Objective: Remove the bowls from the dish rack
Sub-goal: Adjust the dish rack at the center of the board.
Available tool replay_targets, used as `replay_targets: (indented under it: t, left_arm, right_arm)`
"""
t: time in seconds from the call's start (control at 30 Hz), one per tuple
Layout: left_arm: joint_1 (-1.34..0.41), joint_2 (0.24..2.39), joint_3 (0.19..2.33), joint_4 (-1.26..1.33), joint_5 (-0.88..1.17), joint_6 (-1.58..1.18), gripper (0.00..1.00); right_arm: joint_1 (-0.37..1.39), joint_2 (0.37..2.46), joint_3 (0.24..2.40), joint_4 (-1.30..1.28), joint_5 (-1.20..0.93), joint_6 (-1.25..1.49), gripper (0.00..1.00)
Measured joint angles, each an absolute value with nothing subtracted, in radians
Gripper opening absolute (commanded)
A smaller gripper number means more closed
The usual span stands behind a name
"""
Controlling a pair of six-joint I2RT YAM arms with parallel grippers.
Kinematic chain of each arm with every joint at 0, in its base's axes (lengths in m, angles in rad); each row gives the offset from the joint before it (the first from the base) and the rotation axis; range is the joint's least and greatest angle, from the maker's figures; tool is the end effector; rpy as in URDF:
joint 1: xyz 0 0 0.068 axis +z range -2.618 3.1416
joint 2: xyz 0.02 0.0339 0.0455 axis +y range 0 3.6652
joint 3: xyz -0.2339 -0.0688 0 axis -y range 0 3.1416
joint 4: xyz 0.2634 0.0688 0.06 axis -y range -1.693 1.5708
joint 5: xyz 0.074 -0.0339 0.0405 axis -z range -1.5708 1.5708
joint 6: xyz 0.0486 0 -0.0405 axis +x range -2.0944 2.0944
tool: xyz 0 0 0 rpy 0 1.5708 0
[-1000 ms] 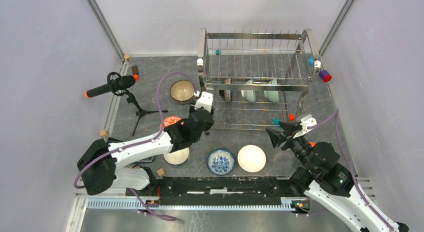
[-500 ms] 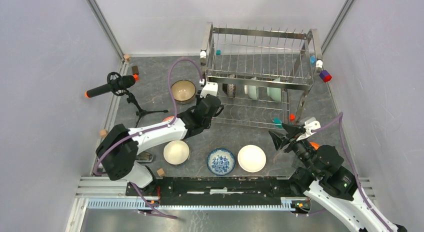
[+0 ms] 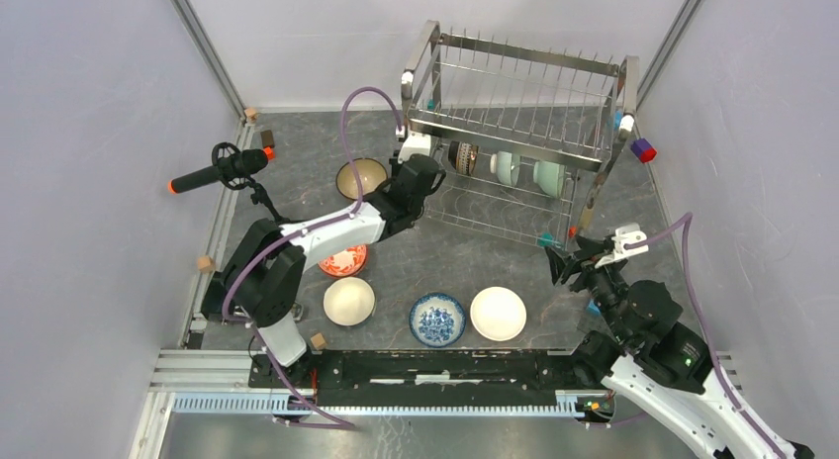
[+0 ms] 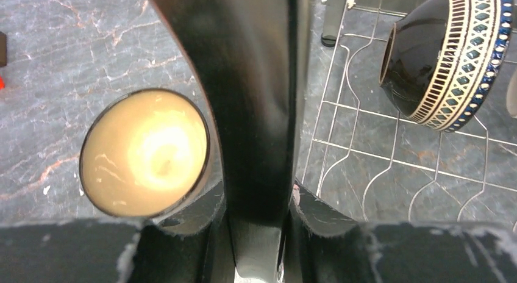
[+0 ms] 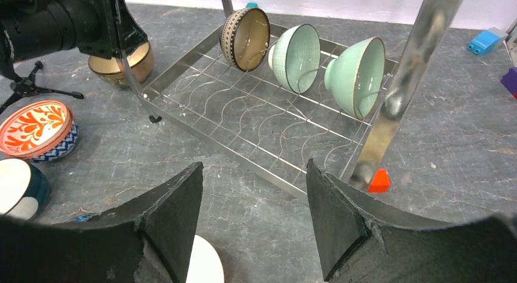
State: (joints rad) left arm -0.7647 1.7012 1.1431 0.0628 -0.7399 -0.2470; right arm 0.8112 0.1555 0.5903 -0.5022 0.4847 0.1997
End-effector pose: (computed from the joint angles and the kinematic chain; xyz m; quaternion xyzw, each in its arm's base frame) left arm 0.3130 -0.2549 0.2046 0.0259 0.8215 0.0403 0.5682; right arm 0.0986 0.0709 0.3072 -0.0572 0.7256 0.1676 0.6649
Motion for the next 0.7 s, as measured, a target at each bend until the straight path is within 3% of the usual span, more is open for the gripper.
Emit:
replay_targets:
  t: [0.4, 0.57, 0.63, 0.7]
  left_arm:
    - [-0.673, 1.901, 1.384, 0.063, -0.666, -0.167, 0.30]
    - [-0.651, 1.963, 1.468, 0.062, -0.606, -0.151, 0.31]
    - [-0.643, 1.971, 1.482, 0.061, -0.582, -0.146, 0.33]
    - [-0.635, 1.972, 1.485, 0.061, -0.556, -0.138, 0.42]
  right_arm:
    - [0.811, 0.195, 0.621, -0.525, 0.669, 0.216, 0.74]
    - [0.810, 0.339, 0.621, -0.536, 0.736, 0.236, 0.75]
    - [0.811, 0.383, 0.621, -0.534, 0.760, 0.241, 0.76]
    - [0.811, 0.398, 0.620, -0.524, 0.787, 0.243, 0.77]
